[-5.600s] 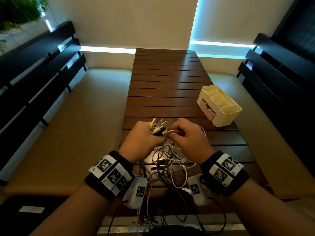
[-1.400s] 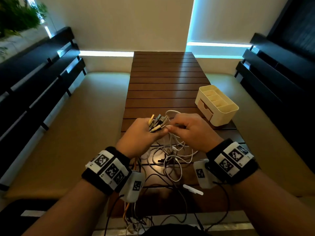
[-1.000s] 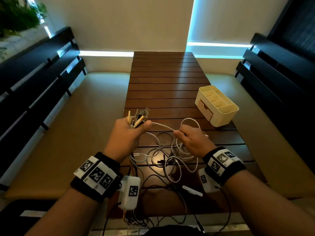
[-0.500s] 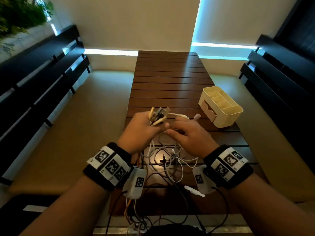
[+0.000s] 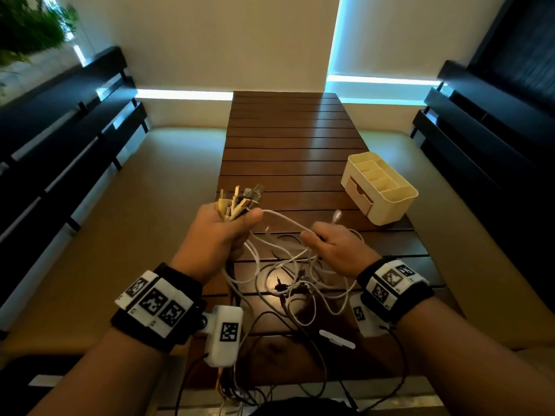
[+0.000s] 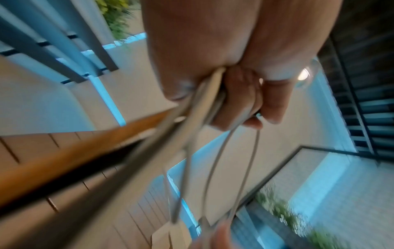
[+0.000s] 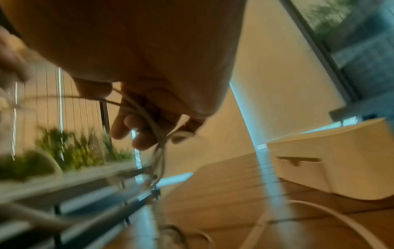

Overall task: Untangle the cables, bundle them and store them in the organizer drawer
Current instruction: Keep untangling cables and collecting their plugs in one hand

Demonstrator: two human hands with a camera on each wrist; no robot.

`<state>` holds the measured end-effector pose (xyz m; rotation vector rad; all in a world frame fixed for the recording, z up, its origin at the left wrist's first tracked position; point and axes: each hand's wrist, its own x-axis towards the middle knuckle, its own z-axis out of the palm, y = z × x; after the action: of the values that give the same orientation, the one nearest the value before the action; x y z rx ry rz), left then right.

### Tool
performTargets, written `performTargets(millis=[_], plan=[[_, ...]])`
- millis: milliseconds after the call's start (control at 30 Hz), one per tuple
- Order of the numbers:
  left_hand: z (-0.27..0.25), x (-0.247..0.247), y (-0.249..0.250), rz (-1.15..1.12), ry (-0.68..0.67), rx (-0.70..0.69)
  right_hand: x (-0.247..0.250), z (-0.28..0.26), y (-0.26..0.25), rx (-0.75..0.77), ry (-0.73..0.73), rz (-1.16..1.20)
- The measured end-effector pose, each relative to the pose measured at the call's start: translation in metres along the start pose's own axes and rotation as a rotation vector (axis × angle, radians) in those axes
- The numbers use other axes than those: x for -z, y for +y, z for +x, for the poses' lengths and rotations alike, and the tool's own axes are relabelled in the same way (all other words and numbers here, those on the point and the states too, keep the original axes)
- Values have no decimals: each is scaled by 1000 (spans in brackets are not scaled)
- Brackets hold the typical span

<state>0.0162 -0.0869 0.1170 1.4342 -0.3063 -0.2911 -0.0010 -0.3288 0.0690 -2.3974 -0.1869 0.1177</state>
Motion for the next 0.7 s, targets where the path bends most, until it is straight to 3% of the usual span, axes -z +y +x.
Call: performTargets(millis=[100,200,333,400,567,700], plan=[[-2,8,2,184,3,37,-3,0,9,-75,-23,13],[3,10,-4,543,101,97,0,3,5,-40,99,30],[4,1,-6,634,251,-76,-1,5,-6,74,119,-101],[5,-14,-3,672,211,-149,-5,6,-8,125,115,-184],[16,-29,-10,835,-59,-101,-6,9,-21,252,184,-162],[18,-24,-6,814,-74,-89,-6,13,-18,275,236,-175]])
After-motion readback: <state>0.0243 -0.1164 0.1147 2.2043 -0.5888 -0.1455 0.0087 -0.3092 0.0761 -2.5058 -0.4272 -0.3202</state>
